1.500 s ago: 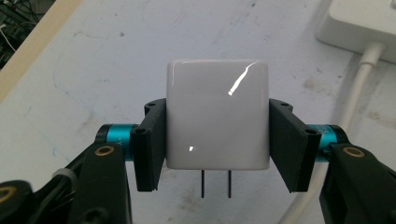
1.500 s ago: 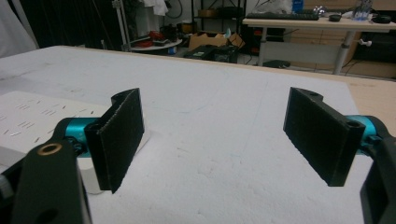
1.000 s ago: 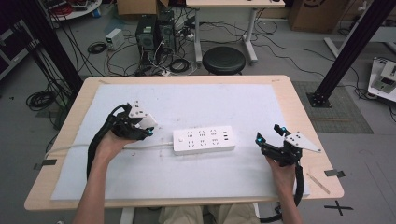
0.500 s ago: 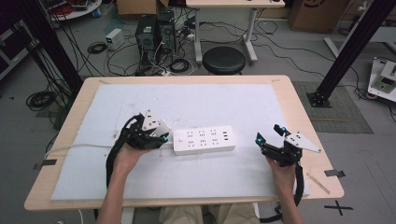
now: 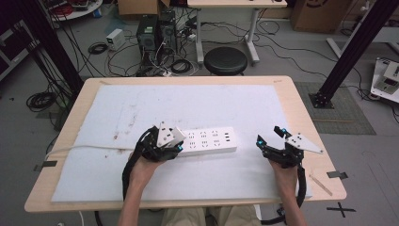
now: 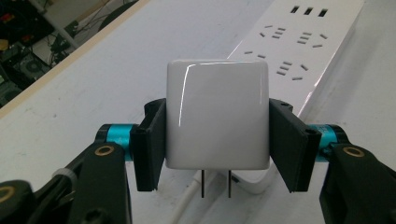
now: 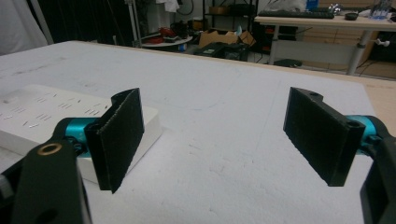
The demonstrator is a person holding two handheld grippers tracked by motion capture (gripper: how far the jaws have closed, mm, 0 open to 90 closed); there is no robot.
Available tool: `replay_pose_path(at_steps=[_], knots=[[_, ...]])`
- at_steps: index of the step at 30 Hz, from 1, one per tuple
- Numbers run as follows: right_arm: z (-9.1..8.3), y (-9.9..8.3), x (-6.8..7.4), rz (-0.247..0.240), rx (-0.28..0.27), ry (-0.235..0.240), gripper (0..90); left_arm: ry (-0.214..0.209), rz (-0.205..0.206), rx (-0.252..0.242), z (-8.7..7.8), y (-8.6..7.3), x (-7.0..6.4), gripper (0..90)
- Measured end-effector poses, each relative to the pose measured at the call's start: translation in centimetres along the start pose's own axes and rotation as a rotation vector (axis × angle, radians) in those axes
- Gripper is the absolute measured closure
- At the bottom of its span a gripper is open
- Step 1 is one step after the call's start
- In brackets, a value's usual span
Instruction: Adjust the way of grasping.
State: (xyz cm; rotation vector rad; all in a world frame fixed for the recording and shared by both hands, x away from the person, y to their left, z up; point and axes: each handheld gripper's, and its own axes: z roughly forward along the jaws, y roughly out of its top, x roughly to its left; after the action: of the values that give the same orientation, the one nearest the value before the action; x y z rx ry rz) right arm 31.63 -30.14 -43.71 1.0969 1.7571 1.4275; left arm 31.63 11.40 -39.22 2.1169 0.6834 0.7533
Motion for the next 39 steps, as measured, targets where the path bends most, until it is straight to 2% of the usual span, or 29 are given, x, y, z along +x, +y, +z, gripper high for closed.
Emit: replay_pose_path(at_steps=[2,5,6,7,10,12,13,14,17,19,20,22,23,24,29,32,33,34,39], knots=[[0.1,0.0,0.0,-0.001,0.001,0.004,20.9,0.006,0.007,-0.021,0.0,0.0,-0.7,42.4],[0.1,0.1,0.0,-0.002,0.006,0.011,21.1,0.006,0.007,-0.021,0.0,0.0,-0.7,42.4],[0.4,0.2,0.0,-0.005,0.020,0.028,21.1,0.023,0.035,-0.034,0.1,0.2,-1.9,42.4],[0.4,0.2,0.1,0.009,0.027,0.043,21.1,0.027,0.044,-0.038,0.1,0.3,-2.2,42.4],[0.6,0.6,0.3,0.039,0.035,0.104,21.1,0.045,0.068,-0.067,0.2,0.6,-3.2,42.4],[0.7,1.1,0.6,0.043,0.033,0.143,21.1,0.062,0.102,-0.073,0.3,0.8,-4.0,42.4],[0.7,1.4,0.9,0.042,0.034,0.163,21.1,0.062,0.102,-0.073,0.3,0.8,-4.0,42.4],[0.8,1.8,1.1,0.038,0.032,0.184,21.1,0.080,0.129,-0.085,0.5,0.9,-4.7,42.4],[1.1,2.7,1.8,0.038,0.027,0.261,21.1,0.104,0.180,-0.117,0.7,0.9,-5.8,42.4],[1.2,3.3,2.3,0.043,0.034,0.305,21.1,0.114,0.196,-0.131,0.7,0.9,-6.1,42.4],[1.2,3.3,2.3,0.043,0.034,0.305,21.1,0.123,0.212,-0.137,0.7,1.0,-6.5,42.4],[1.4,3.7,2.7,0.052,0.032,0.347,21.1,0.146,0.247,-0.153,0.9,1.1,-7.4,42.4],[1.6,4.0,3.1,0.078,0.045,0.397,21.1,0.146,0.247,-0.153,0.9,1.1,-7.4,42.4],[1.8,4.1,3.3,0.085,0.047,0.425,21.1,0.159,0.268,-0.153,1.0,1.1,-7.8,42.4],[2.4,4.5,4.2,0.094,0.096,0.504,21.1,0.196,0.303,-0.187,1.0,1.0,-8.6,42.5],[2.8,4.7,4.9,0.085,0.111,0.550,21.1,0.213,0.325,-0.202,1.0,1.1,-9.1,42.5],[2.8,4.7,4.9,0.085,0.111,0.550,21.1,0.213,0.325,-0.202,1.0,1.1,-9.1,42.5],[3.0,5.1,5.5,0.071,0.122,0.574,21.1,0.217,0.328,-0.213,0.9,1.1,-9.4,42.6],[3.5,5.4,6.5,0.054,0.151,0.604,21.1,0.219,0.333,-0.214,1.0,1.1,-9.9,42.6]])
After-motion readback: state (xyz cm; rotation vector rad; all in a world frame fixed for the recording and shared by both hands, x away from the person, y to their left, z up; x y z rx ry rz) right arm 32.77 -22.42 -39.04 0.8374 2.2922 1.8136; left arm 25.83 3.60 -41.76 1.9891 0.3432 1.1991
